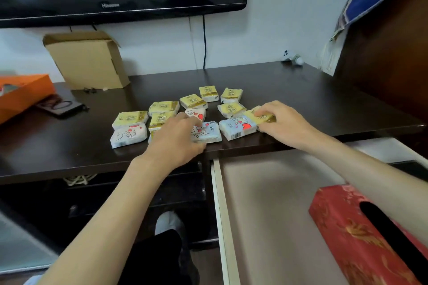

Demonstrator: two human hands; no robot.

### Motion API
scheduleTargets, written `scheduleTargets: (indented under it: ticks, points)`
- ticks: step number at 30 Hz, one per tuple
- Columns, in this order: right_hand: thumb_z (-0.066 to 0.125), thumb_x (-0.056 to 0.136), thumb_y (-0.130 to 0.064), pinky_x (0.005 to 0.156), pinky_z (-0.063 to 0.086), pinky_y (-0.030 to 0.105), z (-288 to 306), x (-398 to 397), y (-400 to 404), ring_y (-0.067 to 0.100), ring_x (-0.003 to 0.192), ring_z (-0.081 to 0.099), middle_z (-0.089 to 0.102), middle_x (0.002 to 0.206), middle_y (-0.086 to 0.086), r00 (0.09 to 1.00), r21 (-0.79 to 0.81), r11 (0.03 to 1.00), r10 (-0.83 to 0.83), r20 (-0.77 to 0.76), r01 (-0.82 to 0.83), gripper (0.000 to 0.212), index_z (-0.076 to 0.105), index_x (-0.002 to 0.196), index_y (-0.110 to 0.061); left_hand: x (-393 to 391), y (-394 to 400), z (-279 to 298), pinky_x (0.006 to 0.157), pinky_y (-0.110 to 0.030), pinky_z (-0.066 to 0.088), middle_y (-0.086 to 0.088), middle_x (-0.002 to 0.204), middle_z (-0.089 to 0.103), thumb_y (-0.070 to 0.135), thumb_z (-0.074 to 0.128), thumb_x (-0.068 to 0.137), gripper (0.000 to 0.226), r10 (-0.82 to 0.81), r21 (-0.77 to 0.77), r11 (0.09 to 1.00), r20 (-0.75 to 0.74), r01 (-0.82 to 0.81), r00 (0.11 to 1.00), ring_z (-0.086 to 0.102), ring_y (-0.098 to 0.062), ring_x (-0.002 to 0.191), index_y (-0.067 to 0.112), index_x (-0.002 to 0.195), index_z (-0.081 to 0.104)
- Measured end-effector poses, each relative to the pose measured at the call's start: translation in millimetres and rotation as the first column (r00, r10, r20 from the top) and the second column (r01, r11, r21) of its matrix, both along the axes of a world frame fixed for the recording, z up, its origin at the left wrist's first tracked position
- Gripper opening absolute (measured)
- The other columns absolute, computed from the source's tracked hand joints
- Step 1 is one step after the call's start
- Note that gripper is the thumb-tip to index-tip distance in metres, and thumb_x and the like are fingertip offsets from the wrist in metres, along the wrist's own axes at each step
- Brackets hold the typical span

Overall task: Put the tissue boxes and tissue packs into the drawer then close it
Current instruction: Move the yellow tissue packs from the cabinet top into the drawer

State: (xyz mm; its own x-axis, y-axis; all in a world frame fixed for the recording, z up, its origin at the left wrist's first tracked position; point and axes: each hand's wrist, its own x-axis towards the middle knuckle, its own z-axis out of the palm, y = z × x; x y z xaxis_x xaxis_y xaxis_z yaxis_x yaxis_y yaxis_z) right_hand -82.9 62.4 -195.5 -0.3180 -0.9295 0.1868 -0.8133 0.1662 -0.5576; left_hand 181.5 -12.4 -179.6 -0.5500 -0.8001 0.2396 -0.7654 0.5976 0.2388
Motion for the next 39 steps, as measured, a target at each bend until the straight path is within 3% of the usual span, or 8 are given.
scheduleTargets:
  ticks: [5,12,15,22,26,31,35,39]
  points:
    - [0.069,0.085,-0.029,0.094,0.046,0.043,1.8,-0.3,1.0,0.030,0.126,0.056,0.054,0.144,-0.005,0.988,-0.055,0.994,-0.100,-0.115,0.094,0.040,0.067,0.125,-0.031,31.3,-6.2,8.0,0.092,-0.042,0.048,0.002,0.135,0.057,0.037,0.074,0.079,0.052,0.077,-0.016,0.997,-0.096,-0.079,0.992,0.053,-0.022,0.121,0.029,0.128,0.060]
    - [0.072,0.081,-0.032,0.095,0.048,0.039,14.0,24.2,0.7,0.020,0.120,0.060,0.056,0.137,-0.007,0.993,-0.338,0.934,-0.102,0.050,0.113,0.053,0.061,0.132,-0.029,82.2,-11.5,-2.2,0.096,-0.044,0.047,0.005,0.124,0.063,0.043,0.073,0.080,0.045,0.182,0.047,0.983,-0.117,-0.177,0.976,0.058,-0.018,0.113,0.030,0.122,0.064]
    - [0.067,0.079,-0.035,0.091,0.045,0.037,19.9,45.4,-0.3,0.016,0.118,0.059,0.053,0.140,-0.010,0.999,-0.307,0.952,-0.005,0.050,0.020,0.058,0.057,0.136,-0.033,84.5,-12.1,-0.1,0.092,-0.042,0.049,0.009,0.120,0.062,0.050,0.070,0.079,0.046,0.191,0.064,0.981,-0.182,-0.183,0.965,0.059,-0.018,0.110,0.032,0.120,0.065]
    - [0.066,0.082,-0.039,0.087,0.039,0.033,10.9,71.0,1.4,0.018,0.126,0.052,0.041,0.152,-0.011,0.992,-0.181,0.979,0.080,-0.096,-0.096,0.066,0.048,0.146,-0.036,70.3,-3.4,-4.7,0.090,-0.042,0.049,0.004,0.131,0.056,0.058,0.065,0.079,0.061,0.092,-0.015,0.996,0.056,-0.091,0.994,0.052,-0.021,0.119,0.032,0.133,0.055]
    - [0.058,0.092,-0.054,0.092,0.045,0.041,3.2,76.5,6.8,0.016,0.136,0.040,0.042,0.155,-0.010,0.946,-0.091,0.988,0.091,-0.311,-0.125,0.059,0.053,0.147,-0.033,60.7,5.6,-3.5,0.069,-0.034,0.043,0.002,0.118,0.061,0.072,0.055,0.079,0.064,0.165,-0.110,0.982,0.132,-0.151,0.977,0.057,-0.020,0.105,0.024,0.120,0.061]
    - [0.044,0.086,-0.079,0.085,0.041,0.040,4.1,66.5,10.2,0.012,0.138,0.027,0.030,0.163,-0.013,0.894,0.026,0.984,0.174,-0.412,-0.179,0.083,0.040,0.156,-0.035,62.6,11.6,-2.7,0.063,-0.033,0.040,0.004,0.109,0.060,0.089,0.050,0.062,0.087,0.153,-0.055,0.988,0.197,-0.145,0.968,0.052,-0.016,0.089,0.021,0.114,0.062]
    - [0.048,0.090,-0.072,0.089,0.045,0.041,3.6,58.1,10.3,0.012,0.133,0.025,0.023,0.168,-0.010,0.876,0.068,0.969,0.244,-0.417,-0.238,0.080,0.036,0.159,-0.033,63.8,12.8,-5.3,0.072,-0.034,0.041,0.001,0.124,0.056,0.075,0.060,0.072,0.082,0.110,-0.013,0.994,0.191,-0.110,0.975,0.054,-0.020,0.104,0.023,0.134,0.049]
    - [0.058,0.094,-0.057,0.103,0.046,0.049,5.7,59.2,7.1,0.017,0.133,0.034,0.032,0.165,-0.004,0.899,0.041,0.966,0.252,-0.359,-0.255,0.070,0.043,0.156,-0.027,58.8,15.6,0.2,0.081,-0.039,0.045,-0.005,0.138,0.052,0.054,0.056,0.079,0.076,0.102,0.055,0.993,0.007,-0.102,0.995,0.052,-0.027,0.119,0.029,0.147,0.034]
